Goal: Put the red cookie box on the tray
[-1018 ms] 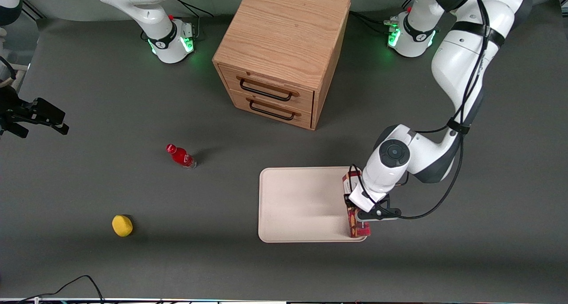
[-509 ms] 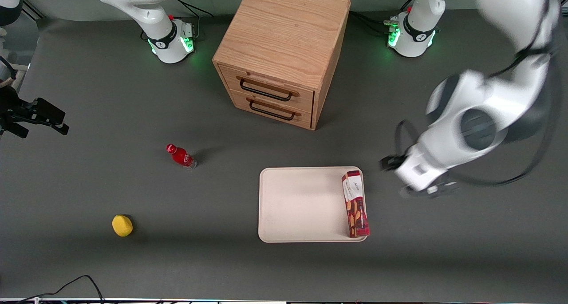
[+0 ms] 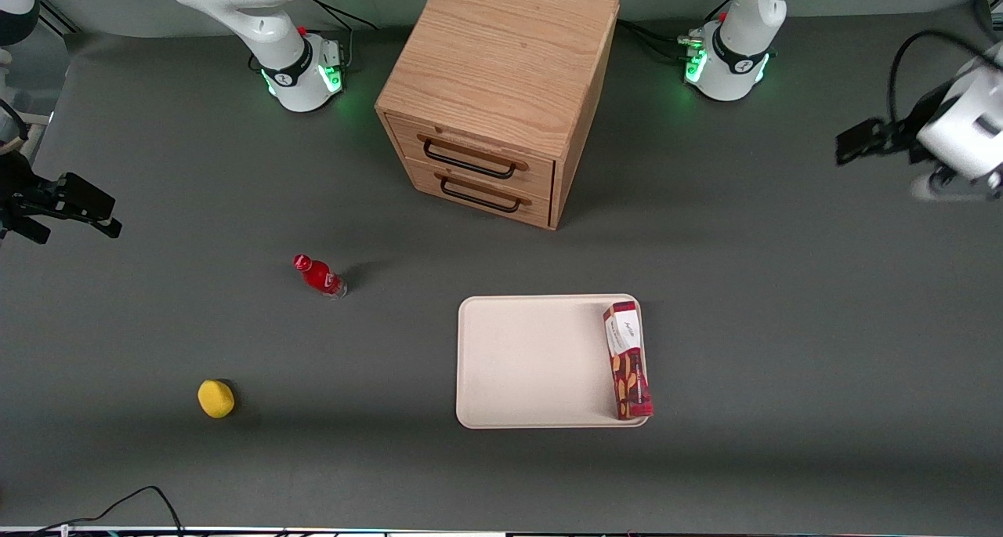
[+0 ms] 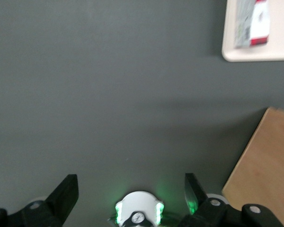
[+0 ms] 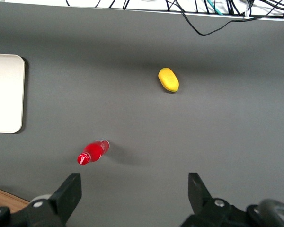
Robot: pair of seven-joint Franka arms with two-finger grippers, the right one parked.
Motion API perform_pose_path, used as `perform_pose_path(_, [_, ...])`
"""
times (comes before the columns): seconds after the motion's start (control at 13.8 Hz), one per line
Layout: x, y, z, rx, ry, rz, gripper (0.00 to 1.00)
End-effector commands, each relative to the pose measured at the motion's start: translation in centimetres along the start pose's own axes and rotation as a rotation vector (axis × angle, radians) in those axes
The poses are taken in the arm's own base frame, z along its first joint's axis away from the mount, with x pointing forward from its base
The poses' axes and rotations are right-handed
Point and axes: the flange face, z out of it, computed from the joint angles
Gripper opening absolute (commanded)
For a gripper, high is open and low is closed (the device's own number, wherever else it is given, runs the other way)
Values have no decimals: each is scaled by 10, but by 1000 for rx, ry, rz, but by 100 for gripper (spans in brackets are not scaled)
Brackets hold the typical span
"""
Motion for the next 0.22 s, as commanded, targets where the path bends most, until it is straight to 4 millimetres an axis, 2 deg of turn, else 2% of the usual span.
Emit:
perform_pose_path(0.0, [-34, -8, 27, -18, 7, 39, 100])
perform_pose_path(0.15, [-30, -9, 3, -20, 3, 71, 100])
